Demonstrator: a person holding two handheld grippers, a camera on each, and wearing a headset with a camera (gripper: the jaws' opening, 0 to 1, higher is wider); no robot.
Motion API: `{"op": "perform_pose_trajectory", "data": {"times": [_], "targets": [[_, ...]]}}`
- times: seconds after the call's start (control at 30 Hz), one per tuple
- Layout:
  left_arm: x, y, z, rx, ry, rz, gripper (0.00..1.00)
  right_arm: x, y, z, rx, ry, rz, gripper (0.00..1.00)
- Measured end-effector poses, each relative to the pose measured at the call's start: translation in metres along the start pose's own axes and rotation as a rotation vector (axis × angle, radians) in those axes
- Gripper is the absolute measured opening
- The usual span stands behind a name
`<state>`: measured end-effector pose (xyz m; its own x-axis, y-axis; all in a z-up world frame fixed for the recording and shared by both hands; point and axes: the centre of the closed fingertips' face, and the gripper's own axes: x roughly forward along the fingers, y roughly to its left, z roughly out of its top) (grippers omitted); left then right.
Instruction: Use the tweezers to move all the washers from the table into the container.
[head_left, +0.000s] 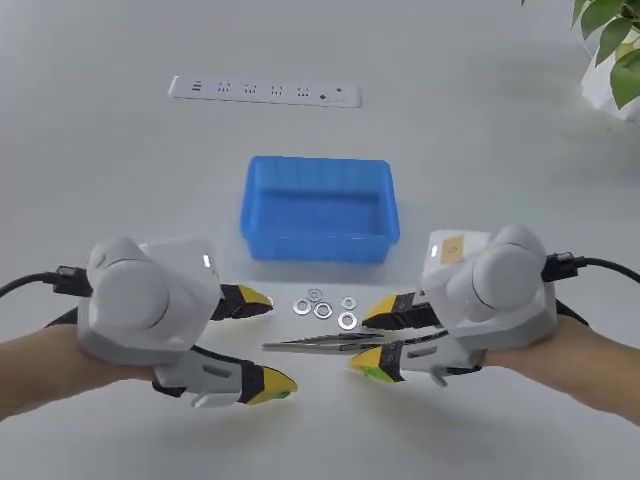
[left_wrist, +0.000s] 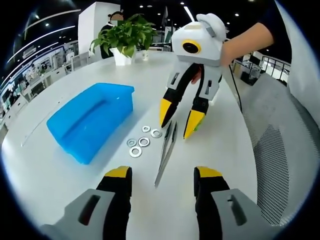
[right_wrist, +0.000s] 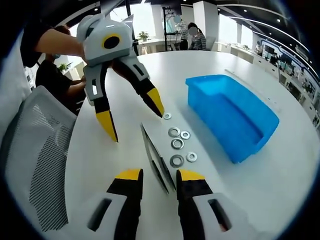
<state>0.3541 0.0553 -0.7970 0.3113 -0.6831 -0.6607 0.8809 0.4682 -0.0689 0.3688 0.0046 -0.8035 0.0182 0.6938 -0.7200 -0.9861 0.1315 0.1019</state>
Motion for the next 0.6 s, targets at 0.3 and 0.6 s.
{"op": "perform_pose_trajectory", "data": {"times": [0.3,0.6], "targets": [[0.010,0.000,0.001,0.045,0.017,-0.019,0.46,0.007,0.007,0.004,-0.074,0.019,0.043,0.18],[0.012,0.003,0.002,0.128,0.054,-0.031,0.37,0.010,0.011,0.005,-0.179,0.064,0.061,0.16]]}}
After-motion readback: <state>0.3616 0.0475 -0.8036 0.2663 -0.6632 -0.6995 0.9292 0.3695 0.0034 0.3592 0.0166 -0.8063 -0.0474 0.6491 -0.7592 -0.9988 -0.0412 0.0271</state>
